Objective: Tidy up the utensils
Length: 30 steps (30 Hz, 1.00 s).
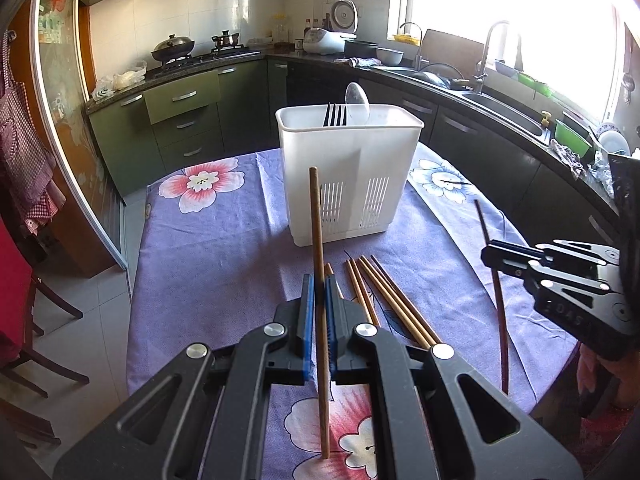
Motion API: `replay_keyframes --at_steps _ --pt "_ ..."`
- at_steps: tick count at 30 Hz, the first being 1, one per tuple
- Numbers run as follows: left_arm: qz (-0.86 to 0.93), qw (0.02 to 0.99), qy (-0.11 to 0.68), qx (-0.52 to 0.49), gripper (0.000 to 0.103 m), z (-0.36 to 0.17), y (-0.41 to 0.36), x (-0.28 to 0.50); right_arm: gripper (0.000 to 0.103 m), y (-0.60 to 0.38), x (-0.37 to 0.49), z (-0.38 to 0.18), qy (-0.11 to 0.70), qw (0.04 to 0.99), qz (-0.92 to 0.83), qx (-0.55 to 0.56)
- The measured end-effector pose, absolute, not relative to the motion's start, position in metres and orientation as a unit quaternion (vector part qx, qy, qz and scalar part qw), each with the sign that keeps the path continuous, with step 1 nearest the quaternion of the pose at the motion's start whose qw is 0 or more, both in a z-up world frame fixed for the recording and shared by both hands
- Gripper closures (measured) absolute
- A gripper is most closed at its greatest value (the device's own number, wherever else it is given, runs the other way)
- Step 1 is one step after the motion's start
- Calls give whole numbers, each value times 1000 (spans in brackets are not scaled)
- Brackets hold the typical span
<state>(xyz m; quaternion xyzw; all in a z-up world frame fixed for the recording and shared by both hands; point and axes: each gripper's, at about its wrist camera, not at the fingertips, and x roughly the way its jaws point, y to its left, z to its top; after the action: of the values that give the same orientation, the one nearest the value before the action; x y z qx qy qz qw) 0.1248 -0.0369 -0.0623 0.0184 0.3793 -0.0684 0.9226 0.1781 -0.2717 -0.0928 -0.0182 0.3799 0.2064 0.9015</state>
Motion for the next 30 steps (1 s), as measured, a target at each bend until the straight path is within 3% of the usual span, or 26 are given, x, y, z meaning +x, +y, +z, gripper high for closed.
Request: replay_keyframes --at_steps 13,20,25,30 --pt "-65 935 349 25 98 -38 -32 102 96 -295 131 -60 329 921 209 -4" --pt "-51 895 443 -4 98 -81 -21 150 96 -295 124 -57 323 922 212 -3" --pt "-65 850 522 -17 87 -130 -26 196 96 -299 123 -57 322 923 209 0" --pt "-43 834 550 6 86 -157 -29 219 96 -301 123 -56 323 924 207 2"
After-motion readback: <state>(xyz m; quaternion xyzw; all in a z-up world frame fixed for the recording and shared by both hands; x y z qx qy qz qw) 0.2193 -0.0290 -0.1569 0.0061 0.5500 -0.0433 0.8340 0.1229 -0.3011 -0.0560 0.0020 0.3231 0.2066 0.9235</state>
